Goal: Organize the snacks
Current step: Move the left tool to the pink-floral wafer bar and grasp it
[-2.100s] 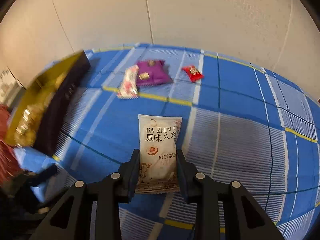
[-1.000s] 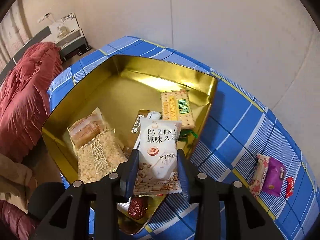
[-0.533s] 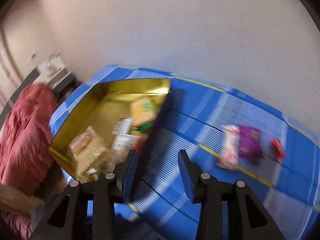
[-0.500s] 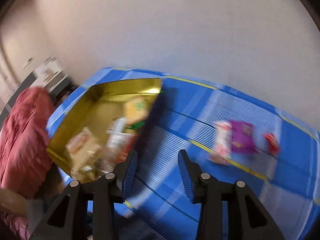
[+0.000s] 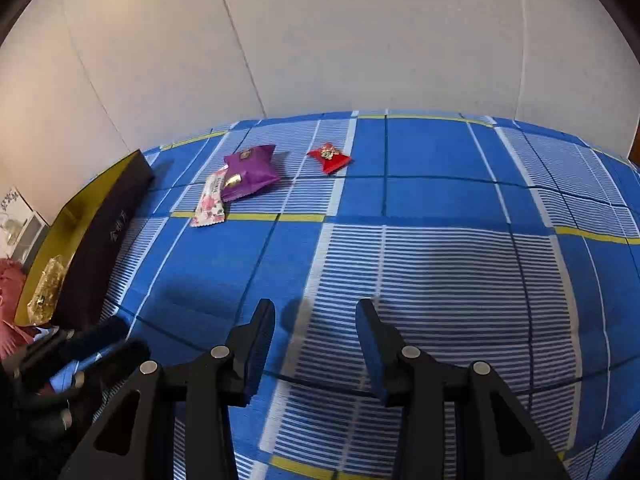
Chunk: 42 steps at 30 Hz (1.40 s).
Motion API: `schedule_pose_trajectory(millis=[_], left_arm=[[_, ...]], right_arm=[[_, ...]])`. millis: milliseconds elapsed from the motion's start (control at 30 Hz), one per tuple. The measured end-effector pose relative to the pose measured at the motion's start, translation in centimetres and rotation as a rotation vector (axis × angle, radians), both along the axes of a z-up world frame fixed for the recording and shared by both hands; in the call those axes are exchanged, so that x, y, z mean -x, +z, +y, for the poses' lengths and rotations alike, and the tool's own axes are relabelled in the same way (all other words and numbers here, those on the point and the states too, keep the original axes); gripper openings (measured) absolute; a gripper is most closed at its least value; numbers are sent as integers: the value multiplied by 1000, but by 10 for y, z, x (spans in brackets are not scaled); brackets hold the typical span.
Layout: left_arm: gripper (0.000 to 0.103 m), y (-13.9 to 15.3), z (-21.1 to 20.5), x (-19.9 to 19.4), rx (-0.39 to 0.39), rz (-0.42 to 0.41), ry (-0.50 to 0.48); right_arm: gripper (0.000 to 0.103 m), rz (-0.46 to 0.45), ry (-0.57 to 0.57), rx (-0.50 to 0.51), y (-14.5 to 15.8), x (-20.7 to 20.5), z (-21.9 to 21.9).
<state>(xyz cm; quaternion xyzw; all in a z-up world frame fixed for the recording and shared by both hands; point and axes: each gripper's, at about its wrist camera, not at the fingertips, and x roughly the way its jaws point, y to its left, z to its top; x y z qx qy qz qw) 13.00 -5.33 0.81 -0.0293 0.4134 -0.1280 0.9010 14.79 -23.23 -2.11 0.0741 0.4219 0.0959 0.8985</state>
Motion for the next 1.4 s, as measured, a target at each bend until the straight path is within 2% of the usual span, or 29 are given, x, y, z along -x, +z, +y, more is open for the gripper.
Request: schedule_pose_trajectory(millis=[167,300,467,667,867,1100,1233,1400], left_arm=[[36,9,-2,-45,39,28,67],[35,11,0,-77,15,41,129],[30,4,6,-116,-1,88,183],[27,-7,6,-142,-32,114,196],[29,-11,-1,-154,-47,121,170],[23,-19,-12,-154,-137,77,143],[22,-18,-8,-137,-125,80,140],[22,-21,-7,-94,-97,52,106]], right_arm=[[43,-48,0,4,1,5,-3],[43,-75,7,8,0,7,-2],[43,-76,-8,-127,-1,8,-20],[43,-78,-10,-182,-2,9,-27],[43,-78,-11,-192,-1,10,-30],[43,-78,-16,-191,-1,11,-30],[43,-77,-19,-192,-1,10,-30],[43,-78,-21,-202,-2,10,-32]])
